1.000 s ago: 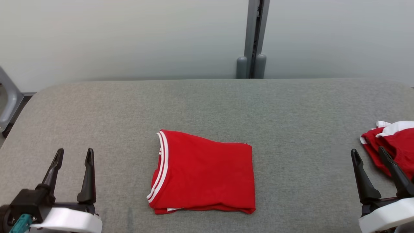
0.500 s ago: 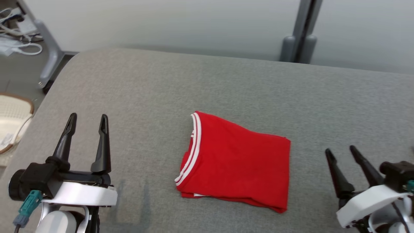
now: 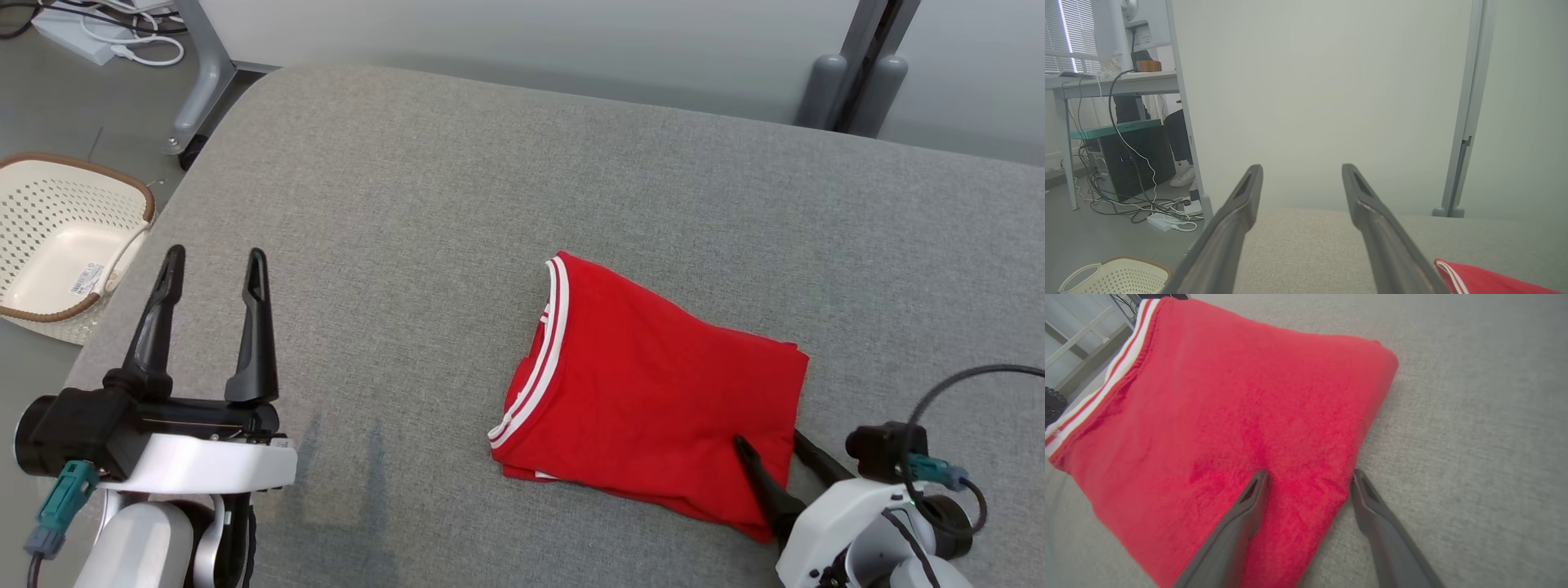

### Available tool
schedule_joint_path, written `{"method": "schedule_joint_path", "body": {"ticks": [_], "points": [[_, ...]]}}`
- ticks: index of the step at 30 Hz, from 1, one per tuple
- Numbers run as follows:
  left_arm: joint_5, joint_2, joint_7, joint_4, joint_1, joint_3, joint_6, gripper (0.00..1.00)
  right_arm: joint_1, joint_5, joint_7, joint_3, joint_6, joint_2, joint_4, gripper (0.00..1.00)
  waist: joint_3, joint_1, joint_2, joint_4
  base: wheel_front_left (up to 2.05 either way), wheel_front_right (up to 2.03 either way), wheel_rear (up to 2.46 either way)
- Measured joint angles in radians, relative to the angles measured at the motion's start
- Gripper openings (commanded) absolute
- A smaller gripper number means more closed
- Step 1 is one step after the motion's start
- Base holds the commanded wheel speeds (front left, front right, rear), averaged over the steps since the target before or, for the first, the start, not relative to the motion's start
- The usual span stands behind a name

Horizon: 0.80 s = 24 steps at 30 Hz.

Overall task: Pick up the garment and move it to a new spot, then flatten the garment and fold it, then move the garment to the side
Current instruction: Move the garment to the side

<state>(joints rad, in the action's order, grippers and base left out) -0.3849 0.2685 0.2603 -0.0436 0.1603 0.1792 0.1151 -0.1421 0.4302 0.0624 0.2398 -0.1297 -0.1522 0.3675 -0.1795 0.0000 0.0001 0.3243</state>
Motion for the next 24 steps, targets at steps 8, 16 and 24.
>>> {"method": "schedule_joint_path", "body": {"ticks": [8,16,24], "points": [[0.041,-0.032,0.001,-0.012,0.002,-0.046,-0.036,1.0,-0.087,0.06,-0.008,0.073,-0.001,-0.009,0.1,0.0,-0.011,0.0001,0.0,-0.002,0.0,0.0,0.0],[0.068,-0.04,0.001,0.009,-0.013,-0.069,-0.062,1.0,-0.096,0.077,-0.046,0.121,-0.001,-0.056,0.091,0.0,-0.002,0.0001,0.0,-0.034,0.0,0.0,0.0],[0.076,-0.007,-0.002,0.012,-0.042,-0.082,-0.072,1.0,-0.057,0.034,-0.048,0.109,-0.001,-0.139,-0.009,0.0,0.003,0.0,0.0,-0.135,0.0,0.0,0.0]]}}
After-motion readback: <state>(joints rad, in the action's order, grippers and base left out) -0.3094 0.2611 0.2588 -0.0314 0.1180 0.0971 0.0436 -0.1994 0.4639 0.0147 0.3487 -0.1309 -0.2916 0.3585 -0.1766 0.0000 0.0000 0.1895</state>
